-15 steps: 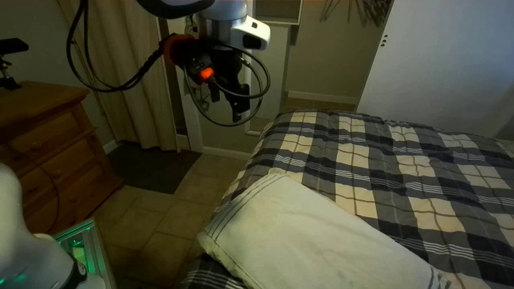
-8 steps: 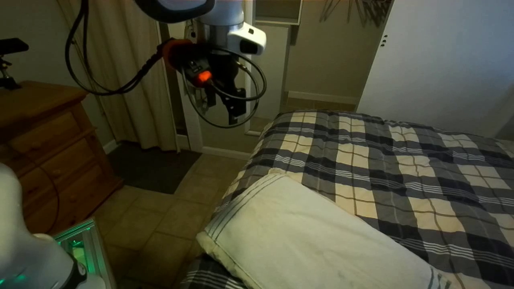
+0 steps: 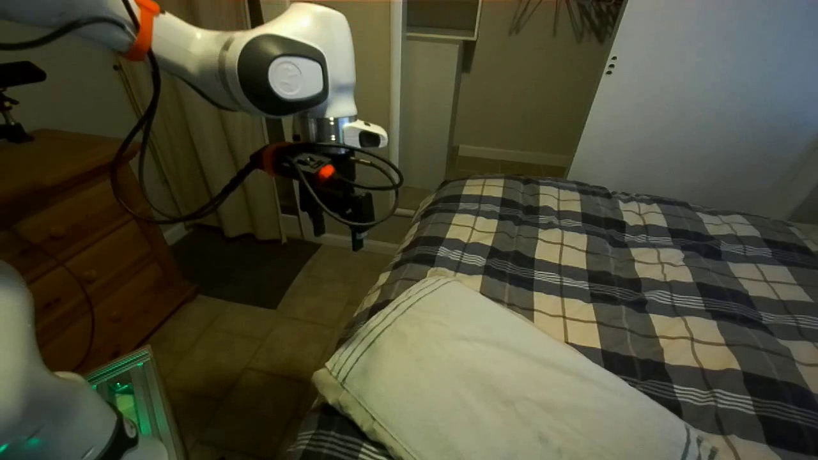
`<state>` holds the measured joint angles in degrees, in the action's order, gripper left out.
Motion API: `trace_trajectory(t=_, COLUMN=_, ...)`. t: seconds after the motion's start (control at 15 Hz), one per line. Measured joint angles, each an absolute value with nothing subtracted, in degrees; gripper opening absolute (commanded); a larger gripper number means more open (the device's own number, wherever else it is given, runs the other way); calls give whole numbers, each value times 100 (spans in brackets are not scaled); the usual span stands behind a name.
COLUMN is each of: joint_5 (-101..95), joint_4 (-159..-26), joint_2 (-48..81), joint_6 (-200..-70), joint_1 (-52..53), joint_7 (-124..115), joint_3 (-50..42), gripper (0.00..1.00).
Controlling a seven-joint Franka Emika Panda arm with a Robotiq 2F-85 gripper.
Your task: Fold the towel
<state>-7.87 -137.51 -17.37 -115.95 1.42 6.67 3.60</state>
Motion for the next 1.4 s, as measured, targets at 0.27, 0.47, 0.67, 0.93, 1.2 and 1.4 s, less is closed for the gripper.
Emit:
trace_trajectory(t=0.27, joint_5=-1628, joint_4=-14202, joint_2=-1228, joint_6=-12769, joint_1=137, joint_7=407, joint_3=476, gripper=100)
trace_trajectory(t=0.47, joint_5=-1721, joint_4=-14273, joint_2=-988, joint_6=-13067, joint_1=115, joint_7=349, joint_3=468, gripper=100)
trace_trajectory(t=0.67, joint_5=-1722, joint_4=-14272, joint_2=-997, joint_6=-13073, joint_1=114, joint_7=349, joint_3=468, gripper=100)
trace_trajectory(t=0.93, joint_5=-1723, joint_4=-14271, joint_2=-998, joint_6=-13073, joint_1=114, joint_7=349, joint_3=468, gripper=100)
trace_trajectory(t=1.2, joint_5=-1723, joint_4=-14271, joint_2=-998, joint_6=-13073, joint_1=114, joint_7=349, joint_3=468, gripper=100)
trace_trajectory(t=1.4, joint_5=-1723, joint_4=-14271, joint_2=-997, joint_6=-13073, joint_1=114, joint_7=349, joint_3=468, gripper=100)
